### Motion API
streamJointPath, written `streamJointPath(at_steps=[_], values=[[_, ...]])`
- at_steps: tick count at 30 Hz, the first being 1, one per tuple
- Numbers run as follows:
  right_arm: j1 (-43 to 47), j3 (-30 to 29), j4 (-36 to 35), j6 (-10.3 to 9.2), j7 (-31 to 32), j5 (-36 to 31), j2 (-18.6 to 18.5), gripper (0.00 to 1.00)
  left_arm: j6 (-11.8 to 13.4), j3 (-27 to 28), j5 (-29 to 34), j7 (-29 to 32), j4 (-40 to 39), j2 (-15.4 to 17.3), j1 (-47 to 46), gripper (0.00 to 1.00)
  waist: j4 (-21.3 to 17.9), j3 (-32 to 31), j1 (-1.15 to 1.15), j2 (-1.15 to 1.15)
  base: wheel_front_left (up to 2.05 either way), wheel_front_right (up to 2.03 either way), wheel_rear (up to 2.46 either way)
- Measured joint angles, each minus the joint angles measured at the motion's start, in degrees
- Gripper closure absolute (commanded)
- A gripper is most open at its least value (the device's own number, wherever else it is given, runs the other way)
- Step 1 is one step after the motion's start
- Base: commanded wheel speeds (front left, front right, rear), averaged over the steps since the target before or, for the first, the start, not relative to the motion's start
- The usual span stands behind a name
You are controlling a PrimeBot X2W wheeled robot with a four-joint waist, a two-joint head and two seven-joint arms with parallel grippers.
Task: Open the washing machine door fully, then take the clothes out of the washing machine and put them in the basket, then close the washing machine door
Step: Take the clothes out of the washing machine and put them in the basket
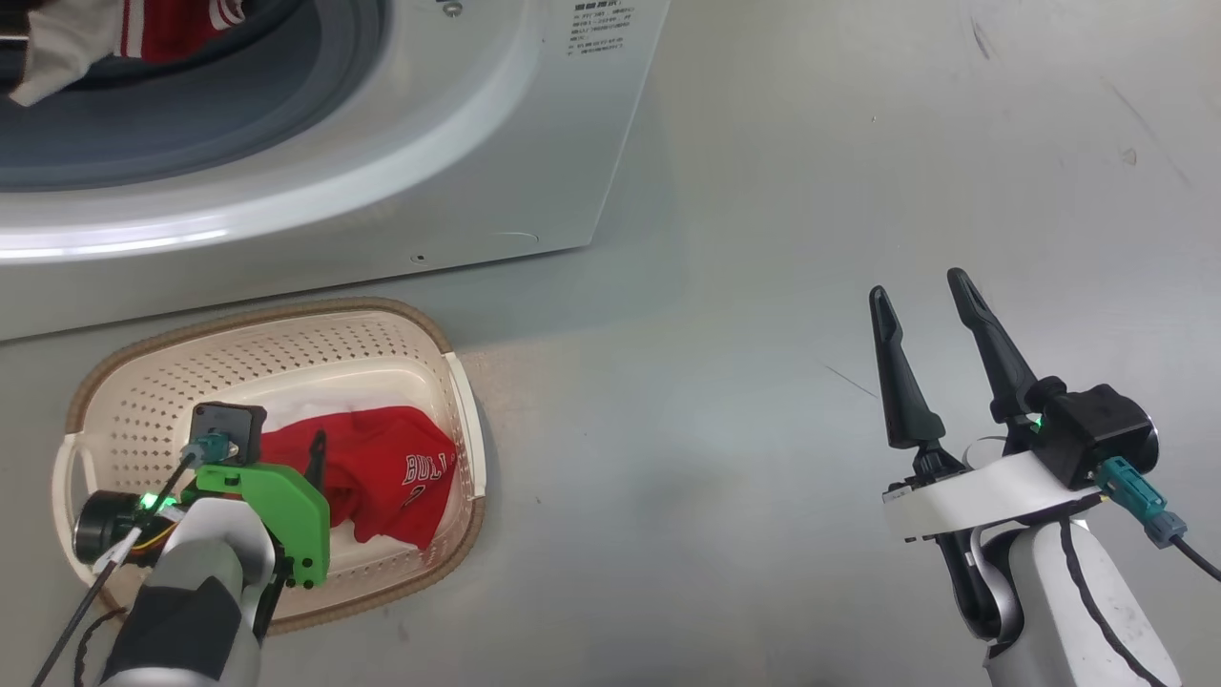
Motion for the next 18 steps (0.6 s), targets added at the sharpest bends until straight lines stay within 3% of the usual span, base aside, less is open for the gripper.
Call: streamJointPath(at_steps=[10, 18], values=[[0.3, -2.8, 1.7, 0.03, 0.0, 0.0, 0.0, 0.00, -0.7, -0.1, -1.4, -9.3, -2.8, -2.3, -0.5, 0.00, 2.3, -6.3, 0.00, 0.00, 0.00, 0.00, 0.00], [2.6, -3.9, 2.9, 0.37, 0.0, 0.1, -0.1, 0.00, -0.8, 0.1, -2.3, -10.6, -5.6, -2.5, 0.3, 0.00, 4.7, -12.3, 0.00, 0.00, 0.00, 0.00, 0.00]])
